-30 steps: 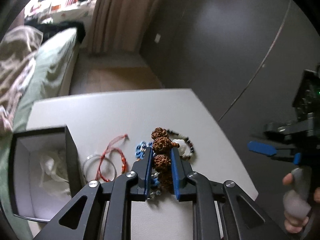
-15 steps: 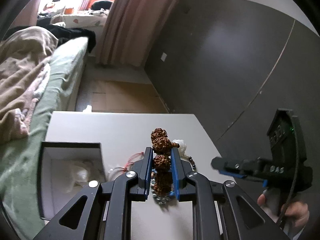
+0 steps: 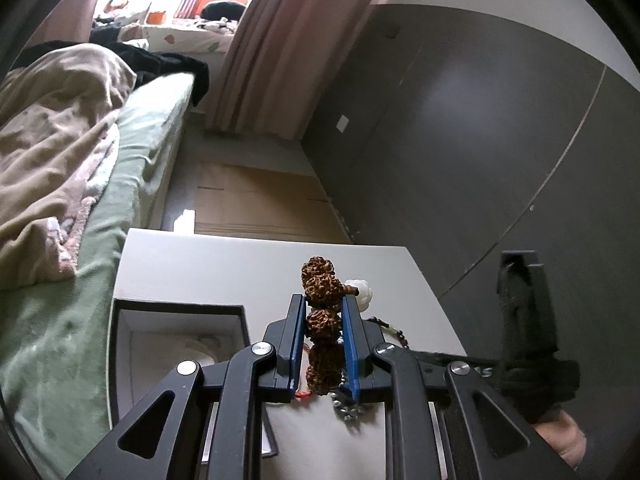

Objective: Organize jewelry
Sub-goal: 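Carry the brown bracelet to the box with the left tool while the right tool grasps the blue bead bracelet, then drop the brown bracelet into the box with the left tool while the right tool drops the blue bracelet in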

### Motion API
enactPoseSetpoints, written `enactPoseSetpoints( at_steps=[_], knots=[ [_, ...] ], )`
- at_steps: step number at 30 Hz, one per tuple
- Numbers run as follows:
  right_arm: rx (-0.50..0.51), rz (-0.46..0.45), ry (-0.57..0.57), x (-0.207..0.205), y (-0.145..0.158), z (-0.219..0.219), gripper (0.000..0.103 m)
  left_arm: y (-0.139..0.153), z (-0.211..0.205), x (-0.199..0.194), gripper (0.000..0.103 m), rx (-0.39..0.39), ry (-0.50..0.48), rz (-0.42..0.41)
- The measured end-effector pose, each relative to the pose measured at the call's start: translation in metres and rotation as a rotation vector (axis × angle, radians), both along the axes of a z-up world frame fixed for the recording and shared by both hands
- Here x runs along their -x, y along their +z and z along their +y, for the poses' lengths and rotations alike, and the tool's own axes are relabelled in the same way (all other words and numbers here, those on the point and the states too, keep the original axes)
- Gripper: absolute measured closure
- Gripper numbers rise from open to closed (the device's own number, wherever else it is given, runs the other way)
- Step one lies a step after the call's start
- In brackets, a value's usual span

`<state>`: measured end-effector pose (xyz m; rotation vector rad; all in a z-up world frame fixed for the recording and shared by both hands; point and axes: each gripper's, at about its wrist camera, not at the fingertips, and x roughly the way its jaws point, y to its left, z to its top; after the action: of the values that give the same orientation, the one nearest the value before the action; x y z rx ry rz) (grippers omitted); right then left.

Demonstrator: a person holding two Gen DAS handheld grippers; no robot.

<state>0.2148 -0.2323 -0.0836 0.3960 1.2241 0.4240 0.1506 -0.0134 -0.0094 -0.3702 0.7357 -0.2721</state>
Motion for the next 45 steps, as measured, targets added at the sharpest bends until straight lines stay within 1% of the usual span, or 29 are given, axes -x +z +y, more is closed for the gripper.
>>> enactPoseSetpoints(
  at_steps=[2, 6, 9, 10, 11, 14, 16, 19, 23, 27, 32, 38, 41, 42, 43, 44, 45],
  knots=[
    [0.023, 0.006, 0.008, -0.005, -0.004, 0.005, 0.050, 0.000, 0.004, -0.002, 0.085, 0.003, 0.007, 0.006],
    [0.073, 0.011, 0.038, -0.015, -0.012, 0.021, 0.050, 0.000, 0.012, 0.000, 0.085, 0.003, 0.016, 0.011],
    [0.126, -0.006, 0.054, -0.018, -0.015, 0.030, 0.052, 0.002, 0.016, 0.003, 0.085, 0.003, 0.023, 0.008],
    [0.145, -0.020, 0.058, -0.018, -0.014, 0.031, 0.062, 0.003, 0.018, 0.005, 0.085, 0.003, 0.027, 0.007],
    [0.158, -0.021, 0.064, -0.017, -0.015, 0.032, 0.080, 0.004, 0.020, 0.006, 0.085, 0.004, 0.031, 0.005],
    [0.152, -0.030, 0.058, -0.015, -0.012, 0.028, 0.083, 0.005, 0.026, 0.011, 0.085, 0.007, 0.039, 0.005],
    [0.155, -0.069, 0.055, -0.010, -0.003, 0.026, 0.084, 0.007, 0.030, 0.014, 0.085, 0.008, 0.042, 0.004],
    [0.129, -0.113, 0.045, -0.004, 0.011, 0.023, 0.084, 0.008, 0.034, 0.020, 0.085, 0.012, 0.043, 0.001],
    [0.069, -0.179, 0.027, 0.008, 0.033, 0.016, 0.084, 0.012, 0.040, 0.029, 0.085, 0.008, 0.051, -0.015],
    [0.010, -0.231, 0.019, 0.023, 0.051, 0.011, 0.084, 0.017, 0.051, 0.040, 0.085, 0.012, 0.083, -0.037],
    [-0.055, -0.280, 0.041, 0.036, 0.067, 0.020, 0.084, 0.015, 0.064, 0.044, 0.085, 0.021, 0.109, -0.024],
    [-0.117, -0.330, 0.074, 0.049, 0.080, 0.034, 0.084, 0.008, 0.063, 0.042, 0.085, 0.041, 0.088, 0.001],
    [-0.140, -0.343, 0.080, 0.050, 0.083, 0.043, 0.084, 0.002, 0.057, 0.034, 0.084, 0.072, 0.041, 0.019],
    [-0.148, -0.347, 0.084, 0.050, 0.084, 0.047, 0.084, 0.000, 0.055, 0.031, 0.079, 0.066, 0.034, 0.029],
    [-0.155, -0.350, 0.089, 0.050, 0.085, 0.049, 0.084, -0.003, 0.052, 0.028, 0.067, 0.045, 0.029, 0.051],
    [-0.161, -0.351, 0.093, 0.050, 0.085, 0.052, 0.084, -0.006, 0.052, 0.024, 0.058, 0.019, 0.037, 0.076],
    [-0.170, -0.352, 0.099, 0.050, 0.085, 0.054, 0.084, -0.008, 0.054, 0.023, 0.038, 0.006, 0.054, 0.090]
  ],
)
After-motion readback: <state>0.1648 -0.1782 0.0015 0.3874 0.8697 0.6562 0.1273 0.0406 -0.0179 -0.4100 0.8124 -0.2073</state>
